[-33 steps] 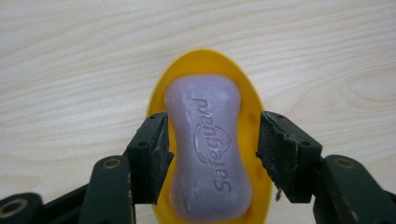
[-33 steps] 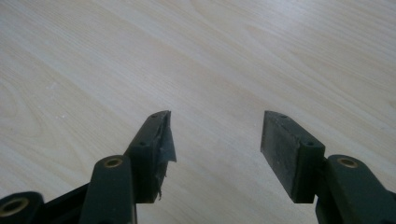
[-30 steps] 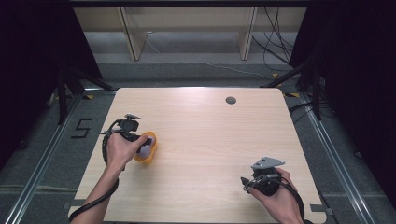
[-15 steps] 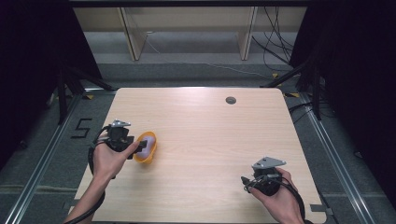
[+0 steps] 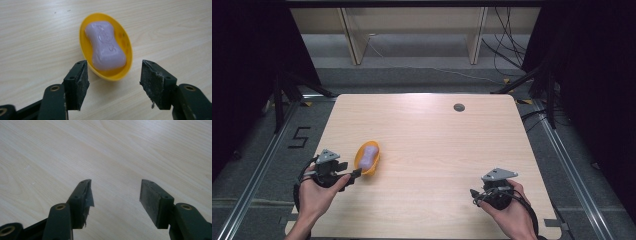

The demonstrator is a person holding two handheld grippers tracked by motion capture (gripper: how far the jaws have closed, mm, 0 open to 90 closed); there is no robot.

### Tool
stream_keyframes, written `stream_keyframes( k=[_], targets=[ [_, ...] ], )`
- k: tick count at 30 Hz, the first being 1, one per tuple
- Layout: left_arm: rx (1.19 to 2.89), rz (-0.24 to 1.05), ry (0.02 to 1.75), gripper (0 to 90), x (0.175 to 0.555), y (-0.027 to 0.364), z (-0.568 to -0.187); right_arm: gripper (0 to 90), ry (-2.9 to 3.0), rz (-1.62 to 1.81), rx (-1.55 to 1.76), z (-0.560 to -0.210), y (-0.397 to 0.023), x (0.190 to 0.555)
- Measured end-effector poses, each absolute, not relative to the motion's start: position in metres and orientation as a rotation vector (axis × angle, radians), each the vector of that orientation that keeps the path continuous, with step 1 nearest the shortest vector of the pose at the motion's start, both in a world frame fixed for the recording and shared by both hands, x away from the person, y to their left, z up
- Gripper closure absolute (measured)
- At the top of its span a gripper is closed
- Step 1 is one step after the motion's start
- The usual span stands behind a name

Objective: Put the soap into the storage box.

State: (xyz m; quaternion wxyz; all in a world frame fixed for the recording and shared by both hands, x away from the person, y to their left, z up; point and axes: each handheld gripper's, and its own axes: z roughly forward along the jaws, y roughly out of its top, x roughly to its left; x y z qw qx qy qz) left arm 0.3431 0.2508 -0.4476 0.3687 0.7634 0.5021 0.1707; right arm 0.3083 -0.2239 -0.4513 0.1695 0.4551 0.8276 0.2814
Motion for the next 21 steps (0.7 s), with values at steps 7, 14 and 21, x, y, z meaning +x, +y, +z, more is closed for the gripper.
stream_keyframes(
  k=[7, 14, 21],
  targets=[
    [1.881, 0.458, 1.295, 38.4, 0.326, 0.252, -0.476, 43.3, 2.347, 0.806, 1.274, -0.452, -0.225, 0.309],
    [1.841, 0.455, 1.266, 38.8, 0.320, 0.253, -0.490, 43.2, 2.352, 0.813, 1.286, -0.451, -0.225, 0.309],
    [1.835, 0.430, 1.269, 38.9, 0.322, 0.255, -0.496, 42.9, 2.348, 0.817, 1.274, -0.452, -0.226, 0.310]
  ],
)
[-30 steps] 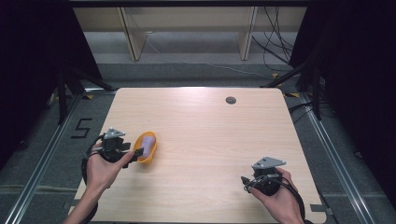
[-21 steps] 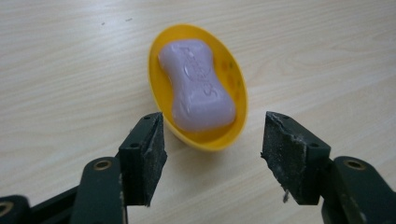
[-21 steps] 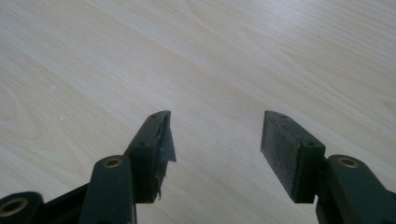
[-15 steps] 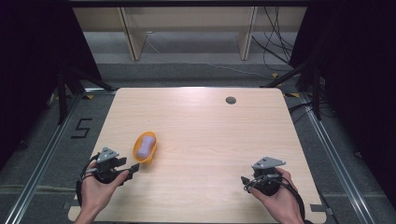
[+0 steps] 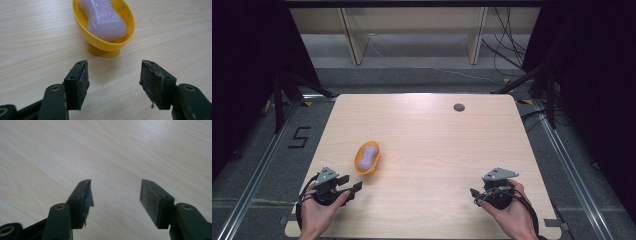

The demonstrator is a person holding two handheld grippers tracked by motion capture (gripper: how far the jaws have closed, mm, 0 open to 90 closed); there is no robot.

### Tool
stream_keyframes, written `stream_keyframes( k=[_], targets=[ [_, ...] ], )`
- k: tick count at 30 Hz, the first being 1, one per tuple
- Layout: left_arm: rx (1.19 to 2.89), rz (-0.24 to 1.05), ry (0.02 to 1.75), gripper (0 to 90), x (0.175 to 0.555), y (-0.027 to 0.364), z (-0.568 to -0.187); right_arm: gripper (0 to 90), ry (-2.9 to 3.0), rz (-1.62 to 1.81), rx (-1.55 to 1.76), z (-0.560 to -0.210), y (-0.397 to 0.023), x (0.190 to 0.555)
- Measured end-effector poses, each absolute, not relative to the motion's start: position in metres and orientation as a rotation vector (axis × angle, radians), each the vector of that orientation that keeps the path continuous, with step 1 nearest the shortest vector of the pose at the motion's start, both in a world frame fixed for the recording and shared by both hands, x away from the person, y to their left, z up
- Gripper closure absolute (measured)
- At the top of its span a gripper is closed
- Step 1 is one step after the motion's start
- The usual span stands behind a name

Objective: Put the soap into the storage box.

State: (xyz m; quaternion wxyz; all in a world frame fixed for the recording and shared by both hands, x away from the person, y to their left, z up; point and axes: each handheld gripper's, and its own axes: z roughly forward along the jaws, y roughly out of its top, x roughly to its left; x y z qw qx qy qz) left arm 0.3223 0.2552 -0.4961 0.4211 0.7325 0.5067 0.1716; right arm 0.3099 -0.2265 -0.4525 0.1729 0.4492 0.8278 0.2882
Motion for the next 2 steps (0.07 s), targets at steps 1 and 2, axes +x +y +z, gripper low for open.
stream_keyframes(
  k=[1, 2],
  targets=[
    [1.831, 0.433, 1.269, 38.9, 0.3222, 0.2549, -0.4961, 42.9, 2.345, 0.823, 1.291, -0.4521, -0.2260, 0.3096],
    [1.828, 0.430, 1.271, 38.9, 0.3224, 0.2548, -0.4959, 42.6, 2.344, 0.827, 1.288, -0.4526, -0.2265, 0.3103]
  ],
)
